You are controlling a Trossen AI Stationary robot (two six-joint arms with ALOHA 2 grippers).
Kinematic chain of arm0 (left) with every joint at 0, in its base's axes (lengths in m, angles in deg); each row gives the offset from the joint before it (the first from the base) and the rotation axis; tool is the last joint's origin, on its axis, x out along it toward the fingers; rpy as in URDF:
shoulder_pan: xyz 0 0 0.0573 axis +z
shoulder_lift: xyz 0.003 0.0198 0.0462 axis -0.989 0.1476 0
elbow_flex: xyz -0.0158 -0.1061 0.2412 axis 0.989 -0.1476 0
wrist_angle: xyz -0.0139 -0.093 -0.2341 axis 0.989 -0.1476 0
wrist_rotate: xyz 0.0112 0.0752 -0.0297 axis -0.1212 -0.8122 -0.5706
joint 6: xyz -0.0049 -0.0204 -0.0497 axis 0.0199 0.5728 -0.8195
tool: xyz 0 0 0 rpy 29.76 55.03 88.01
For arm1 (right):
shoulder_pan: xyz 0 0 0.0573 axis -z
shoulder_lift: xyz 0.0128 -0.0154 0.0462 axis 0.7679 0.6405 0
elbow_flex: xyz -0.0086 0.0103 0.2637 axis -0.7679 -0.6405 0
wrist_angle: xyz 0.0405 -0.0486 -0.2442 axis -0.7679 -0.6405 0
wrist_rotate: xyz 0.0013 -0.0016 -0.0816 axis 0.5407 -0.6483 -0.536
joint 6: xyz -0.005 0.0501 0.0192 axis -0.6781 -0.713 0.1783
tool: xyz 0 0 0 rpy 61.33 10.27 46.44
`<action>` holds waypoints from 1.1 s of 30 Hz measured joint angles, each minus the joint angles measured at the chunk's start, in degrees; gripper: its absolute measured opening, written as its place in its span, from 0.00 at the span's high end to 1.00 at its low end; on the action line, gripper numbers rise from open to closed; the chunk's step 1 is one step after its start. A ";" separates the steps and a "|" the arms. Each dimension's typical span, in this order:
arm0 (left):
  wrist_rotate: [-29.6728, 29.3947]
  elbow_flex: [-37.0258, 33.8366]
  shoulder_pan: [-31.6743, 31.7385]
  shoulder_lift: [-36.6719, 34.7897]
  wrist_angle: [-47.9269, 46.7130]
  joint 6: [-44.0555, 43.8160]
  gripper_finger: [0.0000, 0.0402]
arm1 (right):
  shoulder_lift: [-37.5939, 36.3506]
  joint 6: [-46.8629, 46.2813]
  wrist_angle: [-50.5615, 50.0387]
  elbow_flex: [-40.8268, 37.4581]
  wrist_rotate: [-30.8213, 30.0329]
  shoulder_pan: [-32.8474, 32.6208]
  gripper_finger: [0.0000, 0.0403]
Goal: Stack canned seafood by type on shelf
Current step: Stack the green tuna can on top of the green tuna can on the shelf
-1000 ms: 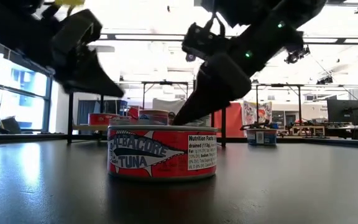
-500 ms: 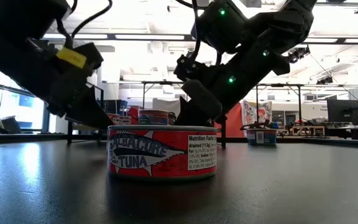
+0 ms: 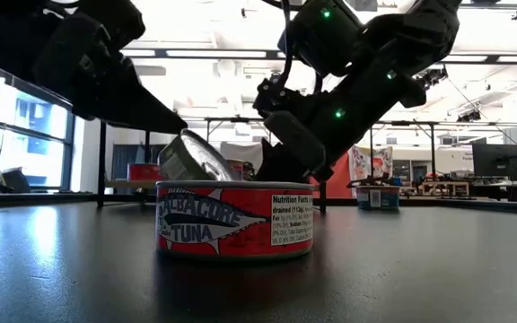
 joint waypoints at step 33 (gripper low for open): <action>8.19 0.15 0.91 10.70 3.50 10.54 0.80 | -0.95 0.46 -0.36 0.14 -0.82 -0.26 0.35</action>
